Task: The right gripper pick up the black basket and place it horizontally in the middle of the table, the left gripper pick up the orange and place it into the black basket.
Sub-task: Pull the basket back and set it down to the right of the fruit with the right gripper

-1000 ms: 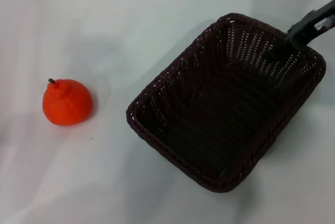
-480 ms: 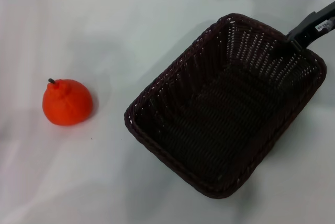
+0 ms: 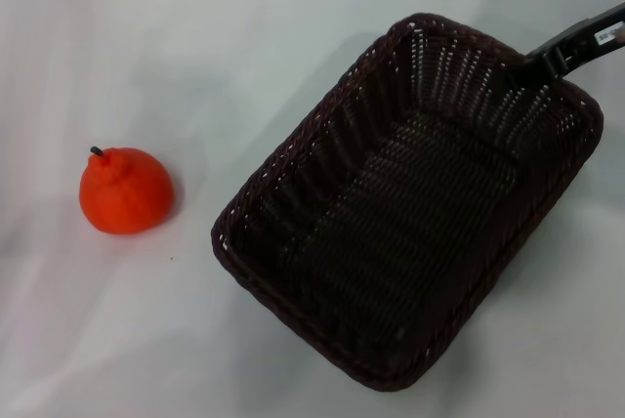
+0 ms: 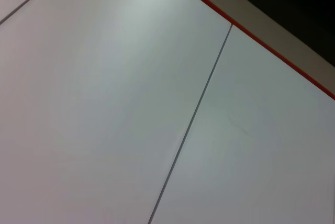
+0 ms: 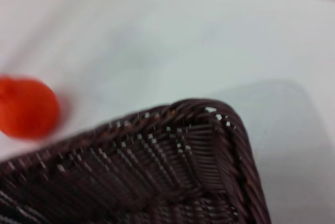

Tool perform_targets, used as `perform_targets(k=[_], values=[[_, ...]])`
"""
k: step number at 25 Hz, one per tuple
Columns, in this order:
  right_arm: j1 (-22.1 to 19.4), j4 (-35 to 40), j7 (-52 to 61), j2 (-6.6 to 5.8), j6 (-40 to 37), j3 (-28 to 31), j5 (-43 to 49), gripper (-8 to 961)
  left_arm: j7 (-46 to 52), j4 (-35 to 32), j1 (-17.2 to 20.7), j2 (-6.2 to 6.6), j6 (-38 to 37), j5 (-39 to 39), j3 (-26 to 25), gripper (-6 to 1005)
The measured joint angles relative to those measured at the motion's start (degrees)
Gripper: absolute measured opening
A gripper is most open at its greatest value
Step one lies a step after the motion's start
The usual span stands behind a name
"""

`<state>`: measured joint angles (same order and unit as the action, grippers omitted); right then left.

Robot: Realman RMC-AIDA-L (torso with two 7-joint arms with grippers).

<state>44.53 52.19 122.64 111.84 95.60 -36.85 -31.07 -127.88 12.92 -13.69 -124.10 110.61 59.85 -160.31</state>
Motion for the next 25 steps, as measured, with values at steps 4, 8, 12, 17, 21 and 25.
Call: perform_targets(k=[4, 8, 12, 17, 21, 25], values=[[-1.0, -1.8, 0.5, -1.38, 1.4, 3.4, -4.1, 204, 0.0, 0.0, -0.3, 0.06, -0.1, 0.1, 0.0, 932], [-1.0, -5.9, 0.7, -3.07, 1.5, 6.2, -6.6, 200, 0.0, 0.1, -0.5, 0.16, -0.2, 0.1, 0.0, 933], [-1.6, -10.0, 1.2, -4.34, 1.3, 9.3, -9.3, 194, 0.0, 0.1, -0.6, 0.18, -0.5, 0.2, 0.0, 932], [-2.8, -15.6, 2.3, -5.09, -1.4, 13.5, -11.9, 194, 0.0, 0.1, -0.9, 0.18, -1.2, 0.5, 0.1, 932], [-3.5, -20.0, 3.7, -5.42, -4.1, 15.8, -13.2, 194, 0.0, 0.2, -1.3, 0.18, -1.8, 0.5, 0.2, 933], [-4.4, -21.0, 6.1, -5.06, -5.9, 17.7, -13.4, 194, 0.0, 0.3, -1.4, 0.18, -1.9, 0.6, 0.4, 933]])
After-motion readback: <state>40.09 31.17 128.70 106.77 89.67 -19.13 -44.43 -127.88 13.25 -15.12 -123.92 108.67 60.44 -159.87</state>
